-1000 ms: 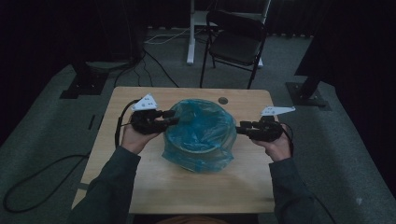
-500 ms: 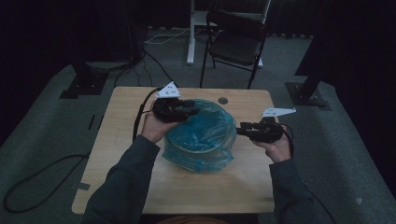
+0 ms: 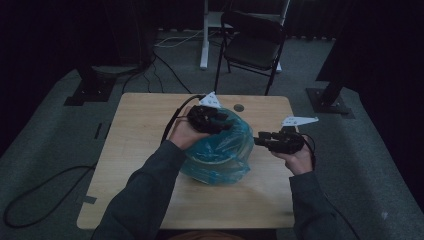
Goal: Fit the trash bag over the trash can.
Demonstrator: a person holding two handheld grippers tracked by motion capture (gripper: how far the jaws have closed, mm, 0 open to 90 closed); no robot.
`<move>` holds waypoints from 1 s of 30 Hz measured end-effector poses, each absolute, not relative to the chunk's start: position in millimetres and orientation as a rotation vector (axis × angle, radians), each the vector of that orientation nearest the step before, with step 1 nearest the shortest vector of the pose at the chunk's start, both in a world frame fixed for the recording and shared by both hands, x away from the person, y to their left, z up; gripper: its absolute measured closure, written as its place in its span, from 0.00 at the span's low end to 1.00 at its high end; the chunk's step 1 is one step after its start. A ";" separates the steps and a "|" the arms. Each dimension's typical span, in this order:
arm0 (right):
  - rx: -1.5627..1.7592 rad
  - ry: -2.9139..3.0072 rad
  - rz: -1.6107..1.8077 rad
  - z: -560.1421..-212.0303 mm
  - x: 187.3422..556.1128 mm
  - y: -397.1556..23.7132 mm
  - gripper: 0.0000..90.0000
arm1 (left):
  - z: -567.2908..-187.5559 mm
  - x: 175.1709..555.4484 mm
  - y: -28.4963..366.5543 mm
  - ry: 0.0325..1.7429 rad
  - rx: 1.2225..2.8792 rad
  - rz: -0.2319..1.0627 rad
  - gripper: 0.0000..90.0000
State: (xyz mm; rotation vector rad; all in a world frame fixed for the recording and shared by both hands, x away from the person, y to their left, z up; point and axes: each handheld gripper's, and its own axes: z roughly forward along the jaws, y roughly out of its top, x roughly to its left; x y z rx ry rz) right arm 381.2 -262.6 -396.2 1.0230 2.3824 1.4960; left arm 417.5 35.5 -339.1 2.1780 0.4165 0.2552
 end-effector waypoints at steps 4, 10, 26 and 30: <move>1.025 2.384 1.495 -396.1 380.9 -262.9 0.66 | -345.7 418.5 25.9 0.388 2.253 0.235 0.65; 1.024 2.383 1.496 -395.9 381.1 -262.9 0.66 | -352.3 420.0 17.4 0.381 2.318 0.238 0.65; 1.021 2.385 1.497 -395.4 380.8 -262.0 0.66 | -368.6 426.8 2.0 0.404 2.525 0.212 0.65; 1.020 2.386 1.497 -395.9 380.8 -261.8 0.66 | -370.6 427.3 0.5 0.415 2.544 0.206 0.65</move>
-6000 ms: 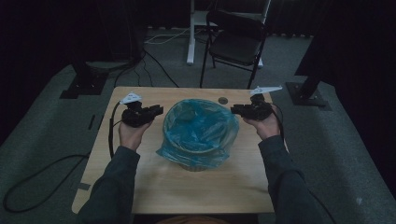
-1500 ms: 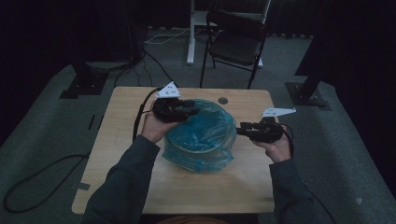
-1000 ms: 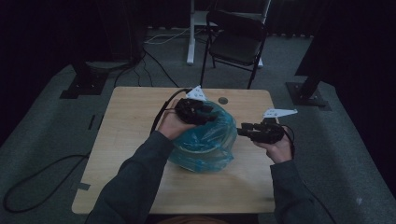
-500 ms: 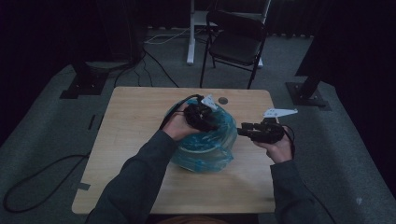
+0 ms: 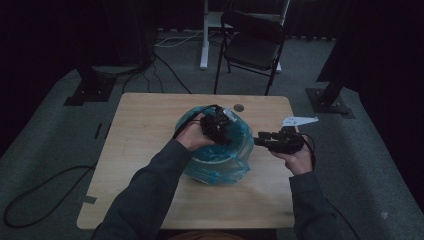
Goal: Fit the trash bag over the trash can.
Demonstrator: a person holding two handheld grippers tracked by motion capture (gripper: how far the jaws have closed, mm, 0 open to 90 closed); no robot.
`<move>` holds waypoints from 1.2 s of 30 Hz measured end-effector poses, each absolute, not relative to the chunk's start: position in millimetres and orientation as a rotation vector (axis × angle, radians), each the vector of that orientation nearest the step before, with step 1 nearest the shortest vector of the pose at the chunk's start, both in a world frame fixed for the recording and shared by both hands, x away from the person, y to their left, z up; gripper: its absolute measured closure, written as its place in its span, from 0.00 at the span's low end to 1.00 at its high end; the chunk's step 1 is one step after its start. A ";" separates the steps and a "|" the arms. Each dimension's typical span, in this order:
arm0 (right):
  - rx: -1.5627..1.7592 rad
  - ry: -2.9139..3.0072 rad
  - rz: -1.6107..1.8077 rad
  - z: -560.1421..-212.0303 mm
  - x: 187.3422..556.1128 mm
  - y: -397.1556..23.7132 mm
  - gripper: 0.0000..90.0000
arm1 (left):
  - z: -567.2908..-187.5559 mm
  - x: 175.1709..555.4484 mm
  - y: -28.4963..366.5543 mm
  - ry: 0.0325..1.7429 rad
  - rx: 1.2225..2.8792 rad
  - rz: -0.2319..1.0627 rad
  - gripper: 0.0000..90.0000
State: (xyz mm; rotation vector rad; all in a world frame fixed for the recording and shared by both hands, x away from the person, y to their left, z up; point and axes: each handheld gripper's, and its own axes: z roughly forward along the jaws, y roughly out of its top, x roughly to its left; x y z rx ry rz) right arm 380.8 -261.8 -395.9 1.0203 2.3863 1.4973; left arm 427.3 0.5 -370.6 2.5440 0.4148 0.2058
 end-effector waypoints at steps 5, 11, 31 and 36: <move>1.018 2.388 1.494 -395.5 380.5 -261.9 0.66 | -374.5 427.8 -2.5 0.401 2.595 0.198 0.65; 1.018 2.388 1.496 -395.6 380.0 -262.4 0.66 | -376.8 428.4 -4.1 0.408 2.620 0.197 0.65; 1.017 2.380 1.504 -396.0 379.1 -265.2 0.66 | -341.4 418.5 31.8 0.470 2.382 0.366 0.63; 1.017 2.380 1.503 -396.7 379.2 -264.8 0.66 | -328.4 413.9 52.1 0.503 2.279 0.405 0.63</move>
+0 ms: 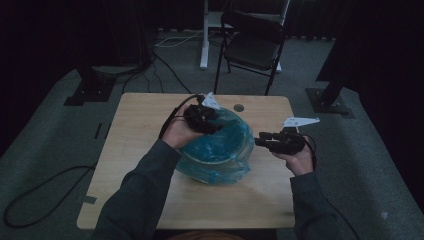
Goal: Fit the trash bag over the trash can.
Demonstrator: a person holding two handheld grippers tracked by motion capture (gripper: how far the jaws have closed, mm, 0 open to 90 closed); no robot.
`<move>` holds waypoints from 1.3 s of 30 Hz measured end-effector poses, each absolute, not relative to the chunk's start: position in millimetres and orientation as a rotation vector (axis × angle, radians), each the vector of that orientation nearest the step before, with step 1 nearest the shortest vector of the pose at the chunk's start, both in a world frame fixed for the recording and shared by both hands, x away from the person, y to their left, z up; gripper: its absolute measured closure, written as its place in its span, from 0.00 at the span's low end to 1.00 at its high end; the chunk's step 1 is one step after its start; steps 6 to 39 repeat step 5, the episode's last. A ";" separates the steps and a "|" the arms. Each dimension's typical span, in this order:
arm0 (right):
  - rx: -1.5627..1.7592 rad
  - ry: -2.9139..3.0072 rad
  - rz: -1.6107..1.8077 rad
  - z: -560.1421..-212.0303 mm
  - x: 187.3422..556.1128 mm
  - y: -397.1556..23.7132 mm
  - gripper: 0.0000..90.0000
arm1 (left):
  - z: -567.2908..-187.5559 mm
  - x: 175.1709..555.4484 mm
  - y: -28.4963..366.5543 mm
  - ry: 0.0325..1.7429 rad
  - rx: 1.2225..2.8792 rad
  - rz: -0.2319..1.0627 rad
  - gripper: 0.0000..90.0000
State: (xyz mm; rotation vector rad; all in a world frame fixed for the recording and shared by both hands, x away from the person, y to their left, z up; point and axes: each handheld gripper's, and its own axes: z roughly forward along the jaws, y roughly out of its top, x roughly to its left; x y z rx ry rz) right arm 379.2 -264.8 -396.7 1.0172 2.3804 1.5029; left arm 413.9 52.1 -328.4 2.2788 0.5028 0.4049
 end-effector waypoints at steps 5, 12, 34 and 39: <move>1.021 2.378 1.502 -397.8 380.2 -266.9 0.65 | -315.3 406.2 77.4 0.530 2.190 0.435 0.63; 1.021 2.378 1.502 -397.8 380.2 -266.9 0.65 | -315.3 406.2 77.4 0.530 2.190 0.435 0.63; 1.021 2.378 1.502 -397.8 380.2 -266.9 0.65 | -315.3 406.2 77.4 0.530 2.190 0.435 0.63; 1.021 2.378 1.502 -397.8 380.2 -266.9 0.65 | -315.3 406.2 77.4 0.530 2.190 0.435 0.63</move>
